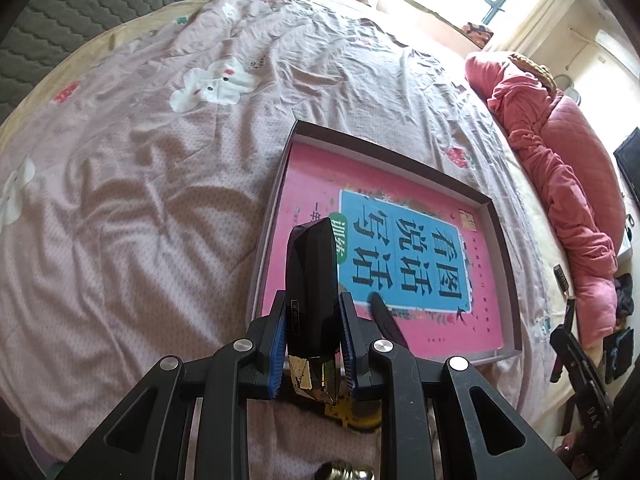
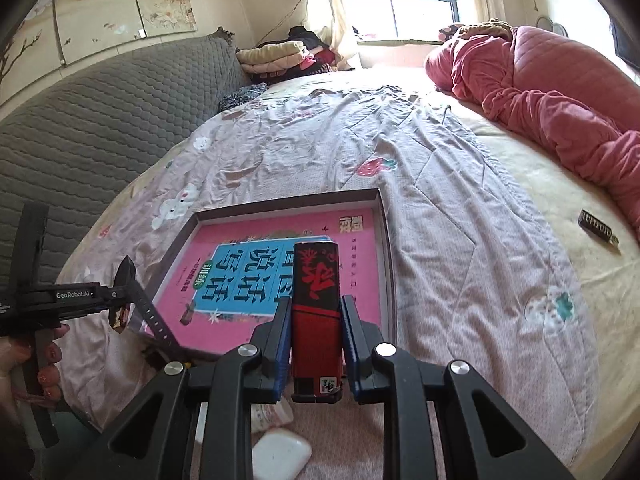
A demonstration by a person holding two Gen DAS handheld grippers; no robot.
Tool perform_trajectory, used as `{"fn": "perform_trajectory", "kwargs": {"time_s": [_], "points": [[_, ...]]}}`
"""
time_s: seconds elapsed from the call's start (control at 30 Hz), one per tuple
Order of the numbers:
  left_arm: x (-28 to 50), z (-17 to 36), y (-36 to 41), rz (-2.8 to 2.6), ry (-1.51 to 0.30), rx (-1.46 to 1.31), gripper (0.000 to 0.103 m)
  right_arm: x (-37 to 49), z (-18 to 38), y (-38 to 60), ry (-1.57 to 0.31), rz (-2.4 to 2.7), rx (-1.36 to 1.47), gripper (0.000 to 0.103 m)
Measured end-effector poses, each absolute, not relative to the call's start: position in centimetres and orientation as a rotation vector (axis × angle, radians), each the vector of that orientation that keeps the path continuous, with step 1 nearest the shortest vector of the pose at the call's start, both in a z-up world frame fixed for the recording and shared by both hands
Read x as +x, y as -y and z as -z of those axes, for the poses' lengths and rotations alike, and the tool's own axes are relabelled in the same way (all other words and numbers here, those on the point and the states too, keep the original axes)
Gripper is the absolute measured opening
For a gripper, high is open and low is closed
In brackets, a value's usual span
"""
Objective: Organize rigid objects
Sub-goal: 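Lower the red lighter into the tray and open the right tool while the left tool carries the black box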
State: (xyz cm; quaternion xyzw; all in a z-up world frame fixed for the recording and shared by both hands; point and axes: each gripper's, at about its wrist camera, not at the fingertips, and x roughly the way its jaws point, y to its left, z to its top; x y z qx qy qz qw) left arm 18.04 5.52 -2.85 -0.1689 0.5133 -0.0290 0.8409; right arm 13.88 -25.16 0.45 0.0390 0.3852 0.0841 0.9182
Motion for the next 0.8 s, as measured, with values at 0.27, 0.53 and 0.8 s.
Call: {"fn": "perform_trajectory", "kwargs": {"time_s": [0.27,0.53,0.8], "points": [[19.8,4.5,-5.3,0.095,-1.115,-0.353,0.024,16.6,1.4,24.5,-0.855,-0.119,0.072,0.024],[20.1,5.9,-5.0,0.109,-1.133,-0.370,0.024,18.2,3.5,23.9,-0.913,-0.095,0.064,0.023],[20.3,6.7,-4.5,0.112,-1.145,-0.363,0.024,19.5,5.7,23.6,-0.975,-0.058,0.040,0.023]]}}
